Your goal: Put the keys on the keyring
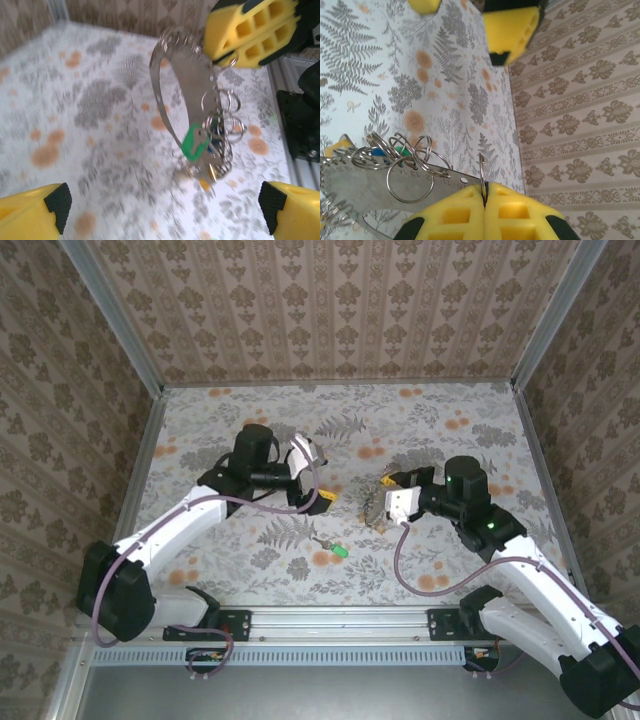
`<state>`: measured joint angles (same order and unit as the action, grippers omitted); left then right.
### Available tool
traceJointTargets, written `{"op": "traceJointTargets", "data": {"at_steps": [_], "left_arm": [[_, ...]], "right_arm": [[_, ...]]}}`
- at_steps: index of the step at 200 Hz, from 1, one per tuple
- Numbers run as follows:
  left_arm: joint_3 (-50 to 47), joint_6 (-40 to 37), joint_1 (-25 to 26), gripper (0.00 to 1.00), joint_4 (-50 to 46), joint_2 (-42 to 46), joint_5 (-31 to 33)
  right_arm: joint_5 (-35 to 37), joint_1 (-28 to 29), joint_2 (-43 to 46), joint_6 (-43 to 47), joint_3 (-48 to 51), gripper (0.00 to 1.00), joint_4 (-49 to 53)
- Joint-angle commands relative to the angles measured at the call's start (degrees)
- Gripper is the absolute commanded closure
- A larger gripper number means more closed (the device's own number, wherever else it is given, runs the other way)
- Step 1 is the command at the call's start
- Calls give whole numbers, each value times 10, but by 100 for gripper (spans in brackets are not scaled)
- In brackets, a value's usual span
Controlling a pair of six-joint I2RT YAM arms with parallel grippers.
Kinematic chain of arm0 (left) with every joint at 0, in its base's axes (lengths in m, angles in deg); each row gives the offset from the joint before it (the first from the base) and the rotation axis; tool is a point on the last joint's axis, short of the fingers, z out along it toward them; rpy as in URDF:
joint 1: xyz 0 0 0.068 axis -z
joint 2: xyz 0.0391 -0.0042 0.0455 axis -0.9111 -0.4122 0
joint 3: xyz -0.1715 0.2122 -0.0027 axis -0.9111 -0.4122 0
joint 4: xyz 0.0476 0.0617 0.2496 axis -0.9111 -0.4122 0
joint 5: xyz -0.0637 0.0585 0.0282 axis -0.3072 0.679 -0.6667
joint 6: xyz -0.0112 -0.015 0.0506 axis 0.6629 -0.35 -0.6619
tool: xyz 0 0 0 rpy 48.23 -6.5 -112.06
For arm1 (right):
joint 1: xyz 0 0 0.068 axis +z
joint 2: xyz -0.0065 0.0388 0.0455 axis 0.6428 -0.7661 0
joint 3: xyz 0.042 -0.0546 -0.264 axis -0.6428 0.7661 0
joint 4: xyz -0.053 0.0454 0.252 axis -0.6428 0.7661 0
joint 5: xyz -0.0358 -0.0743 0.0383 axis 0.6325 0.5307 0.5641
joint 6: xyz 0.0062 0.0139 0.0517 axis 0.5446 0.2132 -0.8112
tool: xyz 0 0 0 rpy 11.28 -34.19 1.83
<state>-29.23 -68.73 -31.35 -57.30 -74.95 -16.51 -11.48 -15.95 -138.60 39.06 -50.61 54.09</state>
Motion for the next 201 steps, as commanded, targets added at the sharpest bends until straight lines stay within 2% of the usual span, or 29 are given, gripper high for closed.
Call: {"op": "traceJointTargets", "data": {"at_steps": [1,21,34,45,57,71,81,98,119,144,167,201], "left_arm": [[23,-10,-3,0,-225,5,5],[11,-24,12,0,-256,27,91],[-10,-47,15,0,-244,47,83],[-25,-109,17,0,-243,57,48],[-34,-183,27,8,-250,56,63],[-27,-253,47,29,-270,35,125],[-12,-308,64,29,-310,10,147],[-11,-351,101,29,-324,-27,187],[-11,-366,140,35,-308,-74,218],[0,-345,152,52,-281,-122,220],[-11,-358,155,56,-250,-134,214],[-42,-398,176,61,-159,-138,275]], "right_arm": [[8,3,1,48,-10,100,16],[-3,3,-6,61,-25,100,57],[-7,3,-10,73,-39,100,92],[-9,3,-14,70,-50,100,113],[-9,3,-22,57,-59,100,126],[-5,3,-29,34,-67,100,134],[2,0,-27,9,-64,100,120],[9,-7,-21,-33,-48,100,81],[17,-12,-28,-70,-38,100,50],[46,-14,-30,-87,-34,100,55],[63,-19,-18,-106,-29,100,58],[89,-33,-14,-144,-25,100,55]]}}
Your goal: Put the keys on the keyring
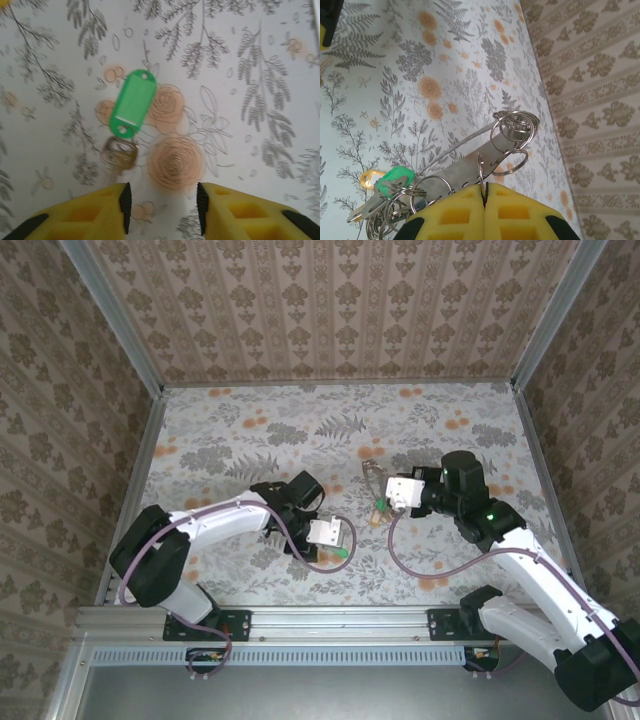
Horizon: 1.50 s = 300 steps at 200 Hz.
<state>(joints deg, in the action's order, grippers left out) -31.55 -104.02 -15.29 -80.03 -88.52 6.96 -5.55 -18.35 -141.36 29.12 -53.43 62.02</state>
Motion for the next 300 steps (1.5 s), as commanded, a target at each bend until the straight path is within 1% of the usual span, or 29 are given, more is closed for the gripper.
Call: {"op": "traceJointTargets", "data": {"at_steps": [1,17,31,78,104,118,135,148,204,221,230,273,276,280,300], "left_arm": [[-19,-46,16,61,71,-3,42],[-31,-82,31,61,97,-7,53],[-46,-111,50,60,124,-13,88],[-44,-111,54,60,153,-43,126],[-39,-102,55,61,155,-59,124],[-39,-97,54,67,157,-65,121],[-34,-90,55,79,152,-73,121],[-31,-87,54,85,147,-77,120],[-26,-86,52,89,140,-76,123],[-24,-82,48,93,140,-72,120],[-21,-79,46,95,137,-69,115],[-16,-55,25,97,125,-42,81],[-17,-53,23,97,126,-41,78],[-17,-50,20,100,126,-39,75],[-21,-30,6,100,134,-30,60]], "right_arm": [[30,-9,13,-44,4,100,-25],[33,-15,11,-59,3,100,-31],[33,-20,8,-66,-1,100,-30],[28,-28,6,-76,-3,100,-32],[24,-30,6,-78,-5,100,-29],[22,-31,7,-79,-5,100,-29],[20,-31,11,-79,-4,100,-29],[17,-32,12,-79,-3,100,-27],[7,-32,18,-79,-1,100,-25],[4,-32,19,-79,-1,100,-25],[2,-31,19,-79,-1,100,-25],[-3,-32,18,-81,2,100,-23],[-4,-31,19,-81,2,100,-23],[-5,-31,19,-83,2,100,-24],[-11,-31,17,-86,4,100,-25]]}}
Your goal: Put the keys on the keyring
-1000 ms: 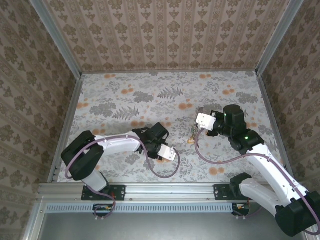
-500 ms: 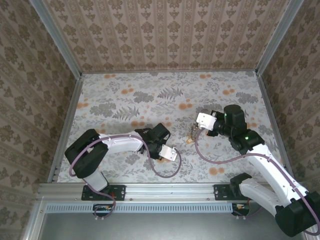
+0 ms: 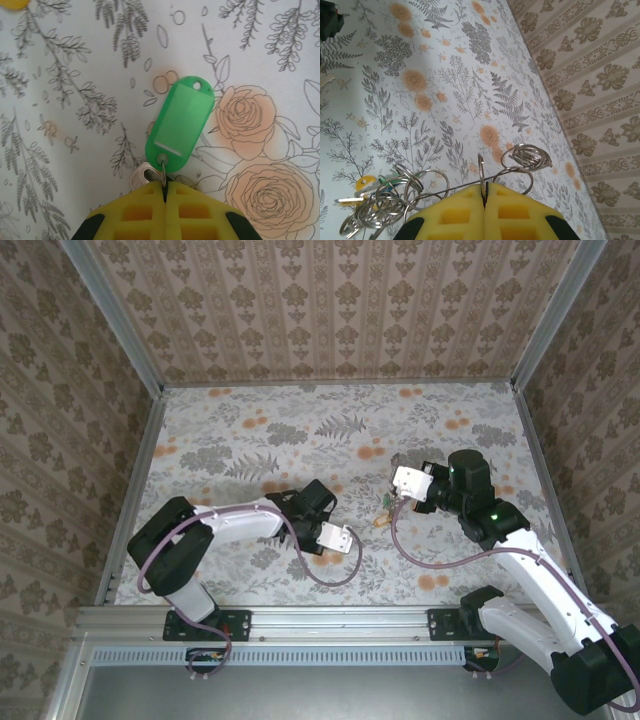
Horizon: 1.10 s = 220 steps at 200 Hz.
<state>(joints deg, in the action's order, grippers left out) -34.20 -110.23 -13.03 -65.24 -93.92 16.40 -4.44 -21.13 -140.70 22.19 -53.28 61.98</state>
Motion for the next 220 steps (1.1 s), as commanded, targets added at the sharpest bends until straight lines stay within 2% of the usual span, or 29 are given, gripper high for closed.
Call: {"op": "traceJointTargets", "data": {"at_steps": [1,18,36,59,79,110,131,158,200,220], "left_arm": [[5,34,-18,100,-14,25,-36],[-1,72,-36,100,8,47,-53],[-7,125,-73,100,28,96,-113],[-3,143,-115,100,10,165,-184],[24,165,-130,100,-13,197,-214],[107,188,-135,100,-97,178,-319],[139,205,-127,100,-113,163,-335],[177,223,-123,100,-129,133,-387],[208,222,-121,100,-149,95,-453],[223,227,-115,100,-158,79,-470]], "right_arm": [[-22,-4,10,-17,2,100,-24],[-41,-4,7,-11,2,100,-14],[-81,-4,1,-6,-4,100,7],[-120,-2,-18,-29,-19,100,23],[-115,12,-31,-30,-20,100,20],[-99,40,-34,-10,-10,100,4],[-77,63,-27,12,5,100,-19],[-70,85,-25,36,12,100,-33],[-67,102,-12,86,34,100,-80],[-39,110,-7,114,48,100,-117]]}}
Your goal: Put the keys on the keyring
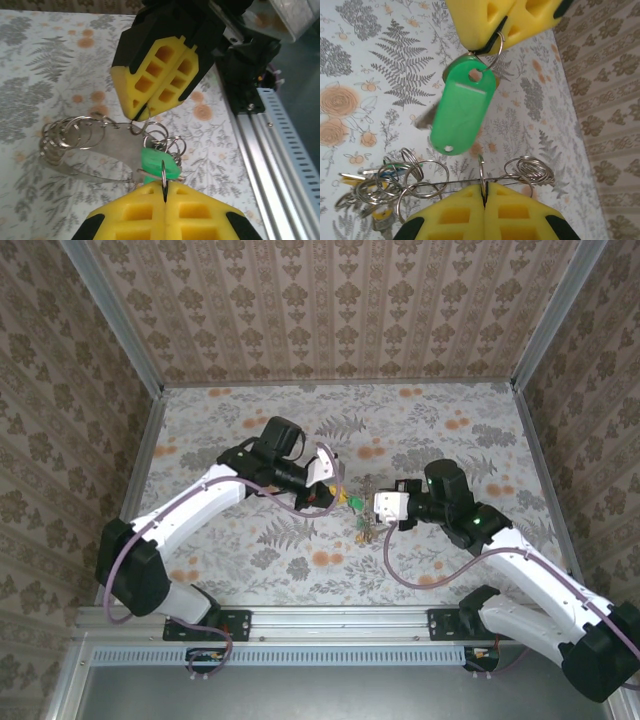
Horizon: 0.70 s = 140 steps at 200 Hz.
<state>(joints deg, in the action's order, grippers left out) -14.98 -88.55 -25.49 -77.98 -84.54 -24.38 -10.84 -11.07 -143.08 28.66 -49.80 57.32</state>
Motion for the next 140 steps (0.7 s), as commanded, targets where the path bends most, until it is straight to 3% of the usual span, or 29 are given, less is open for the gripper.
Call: {"op": "traceJointTargets", "data": {"at_steps": [1,96,140], "left_arm": [[31,10,10,100,-30,-15,-63],[65,50,21,100,-31,-86,-111],[63,106,15,100,17,-104,-112]], "right_arm": [[25,10,17,50,15,100,-72],[63,33,6,232,38,100,-139],[71,36,7,263,36,100,-148]]}}
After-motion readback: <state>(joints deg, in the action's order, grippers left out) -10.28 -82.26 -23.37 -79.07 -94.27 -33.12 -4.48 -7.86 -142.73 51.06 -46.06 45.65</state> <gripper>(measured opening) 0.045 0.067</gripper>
